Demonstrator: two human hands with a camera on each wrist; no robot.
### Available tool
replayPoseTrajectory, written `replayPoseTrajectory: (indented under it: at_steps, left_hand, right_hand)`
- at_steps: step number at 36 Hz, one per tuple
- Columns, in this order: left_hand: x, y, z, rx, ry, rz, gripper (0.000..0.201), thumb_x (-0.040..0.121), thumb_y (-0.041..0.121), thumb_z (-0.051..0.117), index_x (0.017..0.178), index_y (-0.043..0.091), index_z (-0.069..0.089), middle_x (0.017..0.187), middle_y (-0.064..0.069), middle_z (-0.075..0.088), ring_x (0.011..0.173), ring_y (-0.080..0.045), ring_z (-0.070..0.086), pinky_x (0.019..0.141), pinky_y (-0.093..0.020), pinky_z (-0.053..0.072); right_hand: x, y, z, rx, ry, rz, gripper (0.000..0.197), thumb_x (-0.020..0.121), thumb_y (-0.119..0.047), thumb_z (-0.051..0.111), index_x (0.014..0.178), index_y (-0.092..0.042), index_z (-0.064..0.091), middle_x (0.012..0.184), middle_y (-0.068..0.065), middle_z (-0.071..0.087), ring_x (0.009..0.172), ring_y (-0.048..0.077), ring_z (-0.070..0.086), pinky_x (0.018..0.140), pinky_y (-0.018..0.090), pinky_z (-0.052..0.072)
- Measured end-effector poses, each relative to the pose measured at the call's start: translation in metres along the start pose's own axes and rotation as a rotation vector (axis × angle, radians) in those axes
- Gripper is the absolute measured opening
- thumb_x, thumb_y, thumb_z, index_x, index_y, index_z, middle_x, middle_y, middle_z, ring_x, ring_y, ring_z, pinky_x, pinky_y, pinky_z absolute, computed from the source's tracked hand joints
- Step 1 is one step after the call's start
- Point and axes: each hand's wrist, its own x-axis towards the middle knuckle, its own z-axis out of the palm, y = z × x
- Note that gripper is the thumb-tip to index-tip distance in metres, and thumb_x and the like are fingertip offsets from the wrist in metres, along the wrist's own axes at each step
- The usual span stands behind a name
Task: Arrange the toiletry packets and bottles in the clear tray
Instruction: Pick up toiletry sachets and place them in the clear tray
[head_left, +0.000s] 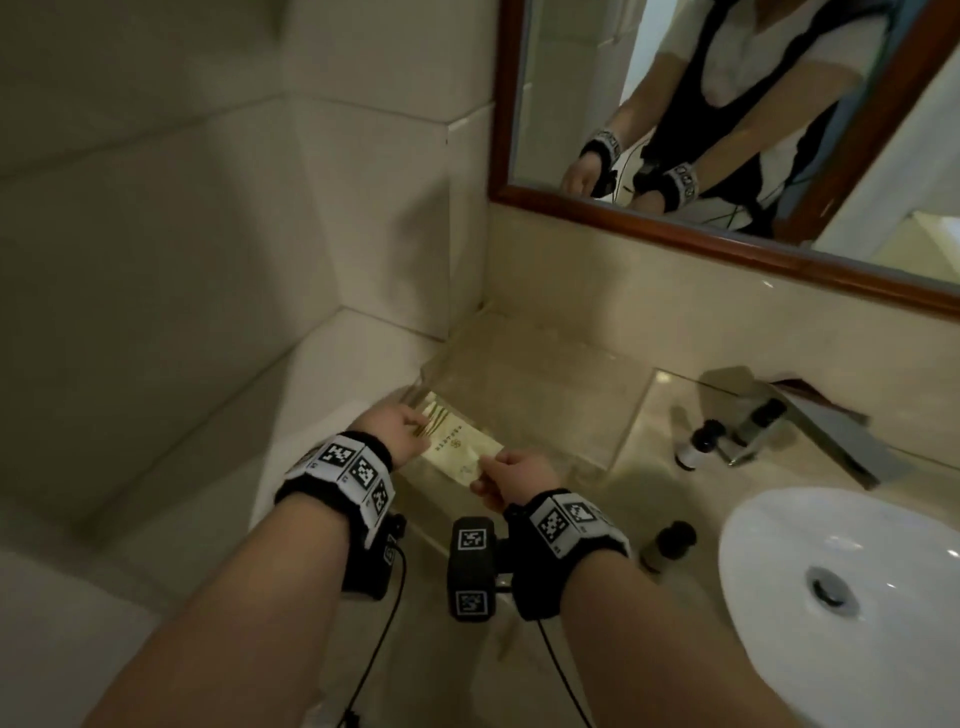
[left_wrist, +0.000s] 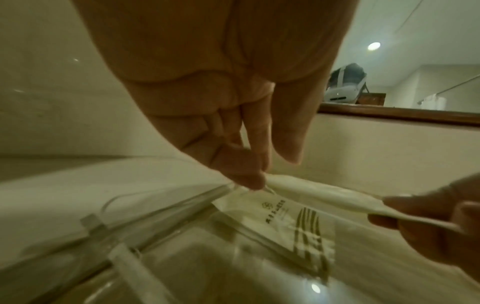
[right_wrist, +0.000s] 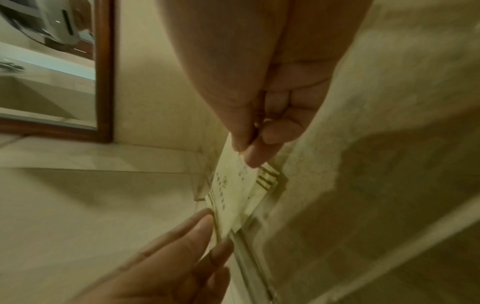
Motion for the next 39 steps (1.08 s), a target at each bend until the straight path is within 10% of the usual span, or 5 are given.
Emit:
replayPoseTrajectory:
  at_steps: [12,18,33,39]
  left_hand:
    - [0.034,-0.018,0.011,0.044,-0.090,0.013,0.045,0.087,0.027,0.062,0.129,0.015,0.055,0.140,-0.005,0.051,0.125,-0.022,0.051,0.106,-0.029,0.039]
    - [0.030,-0.017,0.013,0.029,-0.055,0.034,0.042,0.088,0.024,0.061,0.129,0.015,0.055,0.142,-0.005,0.048,0.129,-0.022,0.047,0.108,-0.028,0.036]
    - [-0.049,0.053,0.022,0.120,-0.048,0.165,0.038,0.091,0.025,0.056,0.127,0.012,0.057,0.131,-0.005,0.059,0.123,-0.019,0.053,0.101,-0.023,0.038]
    - [-0.092,0.115,0.057,0.172,-0.108,0.275,0.038,0.094,0.029,0.052,0.129,0.016,0.055,0.132,-0.003,0.059,0.121,-0.018,0.054,0.097,-0.023,0.040]
  right_hand:
    - [0.038,-0.003,0.023,-0.051,0.085,0.023,0.017,0.095,-0.020,0.055,0.091,-0.004,0.061,0.033,-0.006,0.055,0.027,0.002,0.050,0.031,0.011,0.036]
    - [0.037,0.000,0.021,-0.076,0.152,0.008,0.029,0.092,-0.032,0.058,0.072,-0.012,0.056,0.065,0.004,0.064,0.069,0.026,0.065,0.072,0.038,0.055]
    - [-0.034,-0.018,-0.068,0.146,0.108,-0.164,0.035,0.100,-0.018,0.043,0.068,-0.010,0.052,0.062,0.005,0.051,0.039,0.011,0.051,0.033,0.014,0.039]
    - [-0.082,-0.016,-0.139,0.139,0.137,-0.252,0.033,0.100,-0.018,0.041,0.070,-0.011,0.052,0.063,0.003,0.052,0.042,0.010,0.052,0.042,0.019,0.043]
